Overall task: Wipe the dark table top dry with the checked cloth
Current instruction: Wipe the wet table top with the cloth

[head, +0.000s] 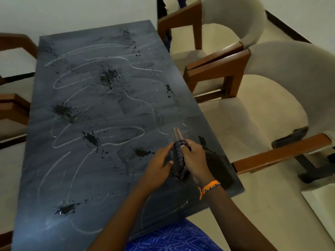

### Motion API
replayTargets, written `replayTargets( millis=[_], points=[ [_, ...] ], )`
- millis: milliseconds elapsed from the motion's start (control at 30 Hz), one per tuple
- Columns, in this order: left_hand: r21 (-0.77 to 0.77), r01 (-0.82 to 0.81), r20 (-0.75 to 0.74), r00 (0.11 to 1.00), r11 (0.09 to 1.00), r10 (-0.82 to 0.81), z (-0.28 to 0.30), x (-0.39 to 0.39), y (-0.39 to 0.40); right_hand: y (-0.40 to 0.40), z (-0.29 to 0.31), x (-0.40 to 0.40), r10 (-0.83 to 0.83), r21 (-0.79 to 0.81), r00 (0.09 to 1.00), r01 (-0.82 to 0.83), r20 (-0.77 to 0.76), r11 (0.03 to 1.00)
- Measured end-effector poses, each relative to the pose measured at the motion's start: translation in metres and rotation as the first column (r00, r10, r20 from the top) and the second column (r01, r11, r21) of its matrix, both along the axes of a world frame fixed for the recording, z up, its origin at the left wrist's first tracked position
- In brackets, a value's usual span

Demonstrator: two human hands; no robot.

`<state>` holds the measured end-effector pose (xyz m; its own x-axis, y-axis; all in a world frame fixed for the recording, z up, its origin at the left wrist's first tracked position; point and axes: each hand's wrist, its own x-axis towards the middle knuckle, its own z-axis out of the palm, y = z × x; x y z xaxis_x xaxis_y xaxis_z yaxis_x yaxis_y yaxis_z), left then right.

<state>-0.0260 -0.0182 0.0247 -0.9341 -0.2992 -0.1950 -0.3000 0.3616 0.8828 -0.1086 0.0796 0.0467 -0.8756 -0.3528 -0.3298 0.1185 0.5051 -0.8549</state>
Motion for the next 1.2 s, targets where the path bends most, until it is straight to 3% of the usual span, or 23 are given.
replayTargets(
  millis=[100, 200, 300, 400, 567, 733, 800, 933, 1033, 1200],
  points=[
    [0.003, -0.134, -0.058, 0.989, 0.991, 0.134, 0.006, 0.010, -0.024, -0.039, 0.009, -0.001, 0.000, -0.195, 0.967, 0.051, 0.255, 0.980],
    [0.009, -0.259, -0.056, 0.964, 0.966, 0.260, 0.008, 0.019, -0.055, -0.080, 0.010, 0.002, 0.063, -0.264, 0.947, 0.023, 0.314, 0.964],
    [0.080, -0.379, -0.034, 0.923, 0.922, 0.382, 0.009, 0.028, -0.091, -0.129, 0.006, 0.008, 0.156, -0.196, 0.982, -0.132, 0.111, 0.972],
    [0.149, -0.423, -0.010, 0.903, 0.894, 0.429, 0.011, 0.038, -0.137, -0.186, 0.008, 0.006, 0.270, -0.095, 0.958, -0.279, -0.095, 0.956],
    [0.148, -0.492, 0.039, 0.870, 0.858, 0.492, 0.007, 0.047, -0.224, -0.286, 0.019, -0.024, 0.324, 0.094, 0.860, -0.313, -0.395, 0.945],
    [-0.055, -0.486, 0.003, 0.873, 0.872, 0.487, -0.010, 0.052, -0.312, -0.395, 0.014, -0.039, 0.425, 0.348, 0.605, -0.249, -0.673, 0.904],
    [-0.194, -0.517, 0.042, 0.845, 0.834, 0.534, -0.020, 0.053, -0.345, -0.431, -0.008, -0.039, 0.545, 0.436, 0.524, -0.327, -0.654, 0.838],
    [-0.484, -0.444, 0.104, 0.826, 0.754, 0.554, -0.044, 0.062, -0.390, -0.466, -0.081, -0.060, 0.773, 0.682, 0.457, -0.390, -0.441, 0.619],
    [-0.573, -0.422, 0.086, 0.821, 0.702, 0.564, -0.058, 0.067, -0.406, -0.476, -0.113, -0.064, 0.746, 0.656, 0.429, -0.368, -0.509, 0.659],
    [-0.568, -0.539, 0.097, 0.706, 0.622, 0.701, -0.065, 0.079, -0.422, -0.549, -0.119, -0.020, 0.768, 0.640, 0.359, -0.425, -0.530, 0.640]
  ],
)
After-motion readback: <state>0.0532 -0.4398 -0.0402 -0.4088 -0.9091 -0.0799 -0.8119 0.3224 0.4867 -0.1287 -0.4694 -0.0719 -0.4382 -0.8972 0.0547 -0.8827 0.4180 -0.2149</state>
